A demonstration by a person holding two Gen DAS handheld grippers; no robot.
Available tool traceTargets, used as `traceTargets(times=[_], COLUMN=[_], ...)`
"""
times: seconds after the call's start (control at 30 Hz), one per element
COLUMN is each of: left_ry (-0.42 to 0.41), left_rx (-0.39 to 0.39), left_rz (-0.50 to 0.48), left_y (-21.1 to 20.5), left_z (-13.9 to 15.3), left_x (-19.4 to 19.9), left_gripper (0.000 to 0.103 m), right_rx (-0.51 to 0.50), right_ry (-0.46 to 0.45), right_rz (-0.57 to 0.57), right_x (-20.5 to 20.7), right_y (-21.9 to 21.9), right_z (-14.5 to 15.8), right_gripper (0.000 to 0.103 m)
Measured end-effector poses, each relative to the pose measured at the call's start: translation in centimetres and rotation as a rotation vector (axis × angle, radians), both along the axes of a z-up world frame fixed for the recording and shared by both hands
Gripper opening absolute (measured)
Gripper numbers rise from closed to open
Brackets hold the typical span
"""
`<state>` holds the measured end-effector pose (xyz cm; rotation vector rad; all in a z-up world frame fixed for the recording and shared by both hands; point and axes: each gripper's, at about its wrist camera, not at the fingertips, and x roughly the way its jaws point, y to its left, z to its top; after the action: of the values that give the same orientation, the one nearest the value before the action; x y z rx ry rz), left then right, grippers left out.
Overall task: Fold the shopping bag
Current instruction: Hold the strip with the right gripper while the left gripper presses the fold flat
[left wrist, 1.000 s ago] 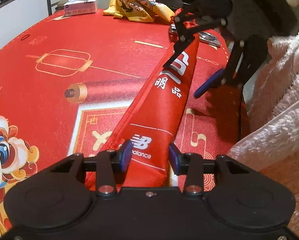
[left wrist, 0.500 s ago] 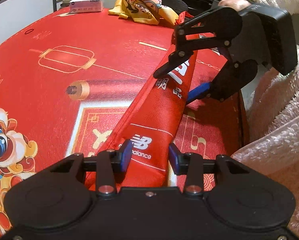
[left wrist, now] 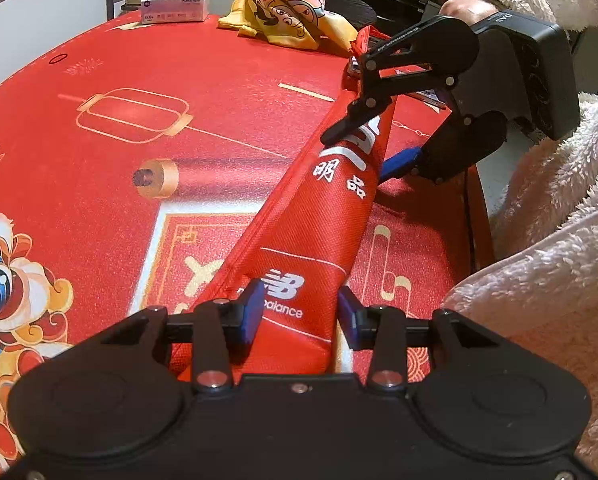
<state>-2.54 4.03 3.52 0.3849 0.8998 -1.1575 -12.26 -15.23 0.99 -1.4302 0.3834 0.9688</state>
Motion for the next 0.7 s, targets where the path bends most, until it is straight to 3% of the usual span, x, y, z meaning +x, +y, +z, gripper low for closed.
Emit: traceTargets(times=[0.13, 0.4, 0.53, 0.7], left_ry=[-0.002, -0.062, -0.084, -0.114], left_rx=[-0.001, 0.031, 0.039, 0.068], left_rz=[0.010, -0.008, -0.021, -0.023], left_y=[-0.1, -0.7, -1.1, -1.8], left_z=[0.1, 0.3, 0.3, 0.4], left_x=[0.0, -0.7, -1.1, -1.1], left_gripper=[0.042, 0.043, 0.056, 0.058], right_rx=[0.043, 0.249, 0.349, 0.436], right_ry=[0.127, 0.593, 0.782, 0.964], right_rz=[-0.103, -0.455, -0.595, -0.701], right_x=[1.4, 7.9, 11.0, 13.6], right_y=[0.1, -0.9, -2.0, -3.7], right_z=[1.1, 2.9, 3.2, 3.2], right_gripper=[0.038, 0.036, 0.036, 0.036])
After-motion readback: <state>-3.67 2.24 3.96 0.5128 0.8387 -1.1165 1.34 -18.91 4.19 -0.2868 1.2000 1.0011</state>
